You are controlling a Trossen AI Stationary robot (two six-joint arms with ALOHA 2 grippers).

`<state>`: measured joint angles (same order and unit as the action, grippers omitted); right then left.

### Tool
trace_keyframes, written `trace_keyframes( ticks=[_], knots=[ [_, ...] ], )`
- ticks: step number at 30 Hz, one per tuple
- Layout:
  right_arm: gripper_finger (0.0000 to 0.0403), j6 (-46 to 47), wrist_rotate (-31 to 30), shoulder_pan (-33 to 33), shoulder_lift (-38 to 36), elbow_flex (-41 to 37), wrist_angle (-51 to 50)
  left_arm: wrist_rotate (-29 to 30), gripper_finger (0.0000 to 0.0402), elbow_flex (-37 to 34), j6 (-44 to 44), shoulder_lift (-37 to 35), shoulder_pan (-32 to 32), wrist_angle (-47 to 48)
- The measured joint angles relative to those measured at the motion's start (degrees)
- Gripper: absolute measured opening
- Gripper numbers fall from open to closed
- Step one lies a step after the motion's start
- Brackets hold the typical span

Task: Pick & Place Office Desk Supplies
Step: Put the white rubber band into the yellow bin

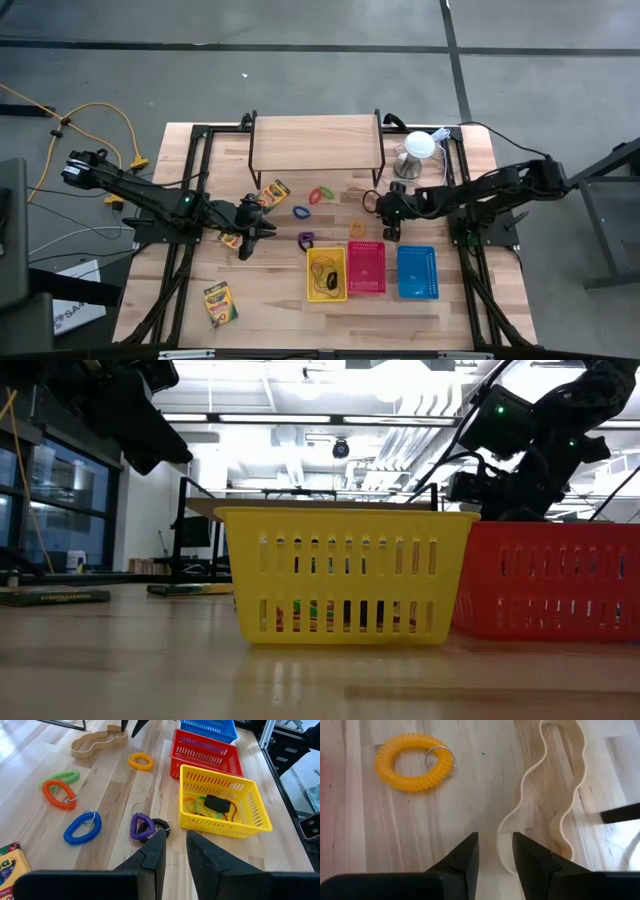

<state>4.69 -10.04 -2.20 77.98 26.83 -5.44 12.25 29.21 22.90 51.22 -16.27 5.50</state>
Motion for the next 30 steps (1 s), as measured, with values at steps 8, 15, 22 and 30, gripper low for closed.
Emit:
trace_keyframes(
  ticks=[8,15,22,30],
  knots=[
    [0.0107,1.1,-0.05,-0.04,2.71,0.02,0.98,-0.01,0.0074,0.02,0.0,0.0,0.01,0.0],
    [0.0093,1.29,-0.31,-0.04,2.84,0.02,1.38,0.0,0.0074,0.02,0.0,0.0,0.0,0.01],
    [0.0033,1.25,-0.33,-0.04,2.84,0.02,1.45,-0.01,0.0074,0.02,0.0,0.0,0.0,0.0],
    [0.0003,1.09,-1.27,-0.04,2.84,0.02,1.51,0.0,0.0074,0.02,0.0,0.0,0.0,0.02]
  ],
)
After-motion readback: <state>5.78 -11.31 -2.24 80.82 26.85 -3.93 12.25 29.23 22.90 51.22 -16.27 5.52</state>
